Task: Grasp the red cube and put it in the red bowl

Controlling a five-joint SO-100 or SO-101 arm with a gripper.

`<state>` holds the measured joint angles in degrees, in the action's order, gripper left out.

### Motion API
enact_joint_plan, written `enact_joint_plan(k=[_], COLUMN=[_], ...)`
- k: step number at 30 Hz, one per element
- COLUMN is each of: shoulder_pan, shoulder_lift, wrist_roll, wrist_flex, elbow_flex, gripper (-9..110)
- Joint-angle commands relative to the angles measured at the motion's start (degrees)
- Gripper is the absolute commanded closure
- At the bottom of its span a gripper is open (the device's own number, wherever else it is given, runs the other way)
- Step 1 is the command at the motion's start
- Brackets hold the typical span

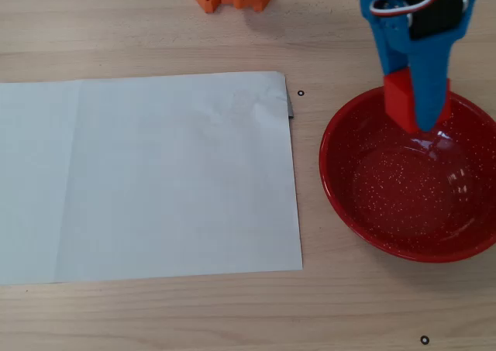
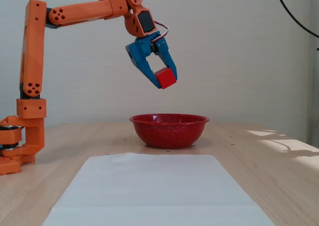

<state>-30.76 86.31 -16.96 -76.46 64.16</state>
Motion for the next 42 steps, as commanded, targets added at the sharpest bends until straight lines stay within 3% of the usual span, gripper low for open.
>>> enact_joint_plan(k=[1,6,10,13,29,42], shoulder_pan=[-1.5,-2.7,-3.3,-3.8,3.1,12.1], shoulder_lift=[3.3,1.8,1.0,0.9,4.8,18.0], wrist_roll=[-0.4,0.4,0.5,0.4,-4.1,2.0], wrist_flex=[4.8,7.2,6.3,5.3,-7.6,-12.5], elbow_flex=[-0.7,4.5,4.9,4.0,-6.3,-3.0], gripper=[98,71,62,61,101,101])
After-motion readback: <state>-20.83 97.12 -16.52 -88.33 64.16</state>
